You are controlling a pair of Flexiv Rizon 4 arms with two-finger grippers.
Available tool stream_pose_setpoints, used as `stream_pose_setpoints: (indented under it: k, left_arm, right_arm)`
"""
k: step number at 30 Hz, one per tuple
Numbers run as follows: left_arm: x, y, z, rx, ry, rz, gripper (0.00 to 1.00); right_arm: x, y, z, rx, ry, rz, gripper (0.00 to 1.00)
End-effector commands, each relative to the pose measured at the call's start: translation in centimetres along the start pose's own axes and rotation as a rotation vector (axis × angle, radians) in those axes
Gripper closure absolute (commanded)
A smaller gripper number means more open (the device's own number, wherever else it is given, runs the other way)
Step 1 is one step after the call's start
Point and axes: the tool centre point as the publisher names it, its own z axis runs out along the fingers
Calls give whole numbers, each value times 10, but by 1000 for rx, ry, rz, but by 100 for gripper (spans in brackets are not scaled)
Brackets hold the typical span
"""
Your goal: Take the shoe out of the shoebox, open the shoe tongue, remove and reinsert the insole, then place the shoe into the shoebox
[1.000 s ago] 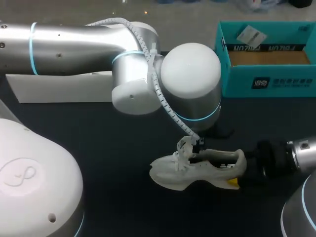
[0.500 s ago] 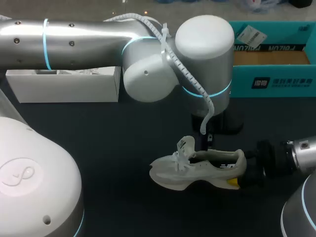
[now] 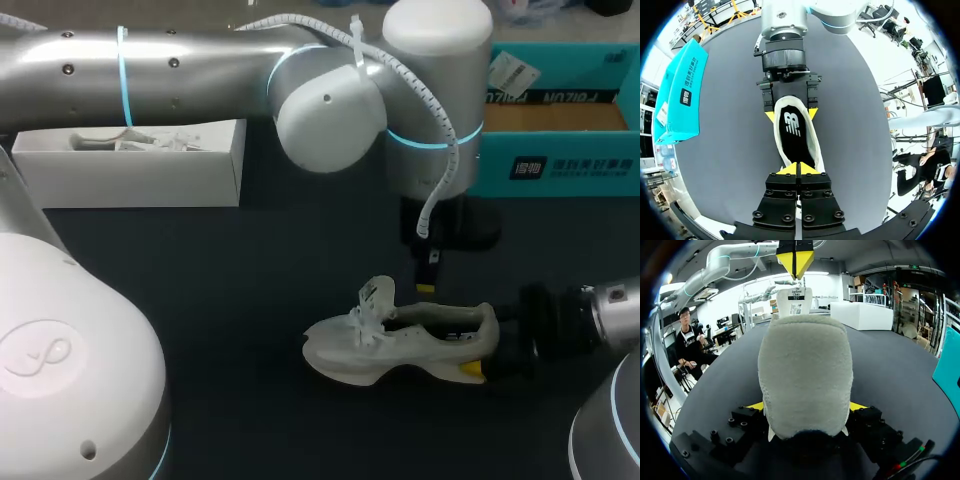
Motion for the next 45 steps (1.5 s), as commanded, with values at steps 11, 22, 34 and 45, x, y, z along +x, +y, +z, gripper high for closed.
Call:
stream_pose_setpoints:
  k: [11, 22, 34, 45]
  left_arm:
    - [5, -3, 9, 28, -74, 29, 100]
    - [5, -3, 9, 28, -74, 29, 100]
    - [8, 0, 30, 88, -135, 19, 100]
    - [8, -17, 60, 97, -80, 69, 100]
  right_arm:
    - [1, 0, 1, 2, -3, 0, 100]
    - [1, 0, 1, 2, -3, 0, 100]
    - [1, 0, 1, 2, -3, 0, 100]
    - [1, 0, 1, 2, -3, 0, 100]
